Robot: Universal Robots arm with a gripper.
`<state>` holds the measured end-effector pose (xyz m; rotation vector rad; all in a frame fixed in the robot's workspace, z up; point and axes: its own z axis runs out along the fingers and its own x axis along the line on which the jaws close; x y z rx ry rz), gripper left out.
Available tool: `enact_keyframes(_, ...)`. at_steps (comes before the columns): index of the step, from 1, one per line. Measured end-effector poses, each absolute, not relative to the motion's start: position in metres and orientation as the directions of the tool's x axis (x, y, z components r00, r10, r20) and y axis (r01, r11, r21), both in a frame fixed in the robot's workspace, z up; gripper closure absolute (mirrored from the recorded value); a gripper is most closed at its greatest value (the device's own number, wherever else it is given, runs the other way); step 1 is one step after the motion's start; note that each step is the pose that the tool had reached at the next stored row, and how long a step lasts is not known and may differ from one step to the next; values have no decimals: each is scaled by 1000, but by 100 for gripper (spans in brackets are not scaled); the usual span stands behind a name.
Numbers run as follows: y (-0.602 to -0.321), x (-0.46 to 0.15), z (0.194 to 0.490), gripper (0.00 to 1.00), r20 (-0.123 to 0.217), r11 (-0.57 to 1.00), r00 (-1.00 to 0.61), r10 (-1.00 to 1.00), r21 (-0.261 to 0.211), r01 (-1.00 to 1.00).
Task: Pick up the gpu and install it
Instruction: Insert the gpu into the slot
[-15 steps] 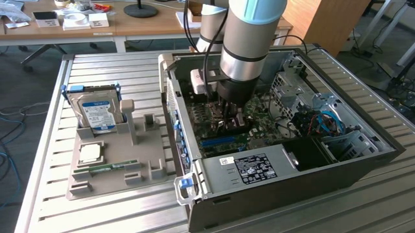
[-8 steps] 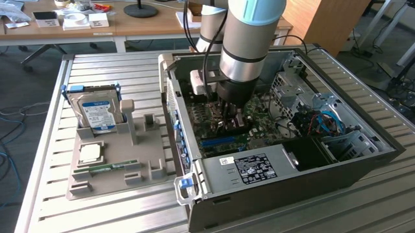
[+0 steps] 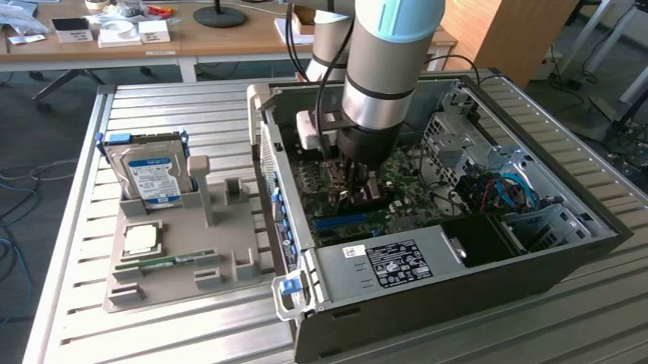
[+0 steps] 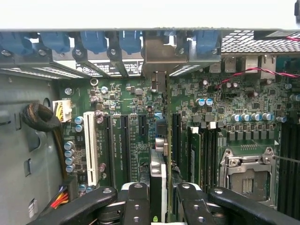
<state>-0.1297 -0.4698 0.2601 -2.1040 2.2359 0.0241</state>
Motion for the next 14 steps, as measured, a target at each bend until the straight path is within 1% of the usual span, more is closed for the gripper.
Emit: enact_keyframes(14,-470,-131,255,73,-63,63,-60,-996,-37,-997)
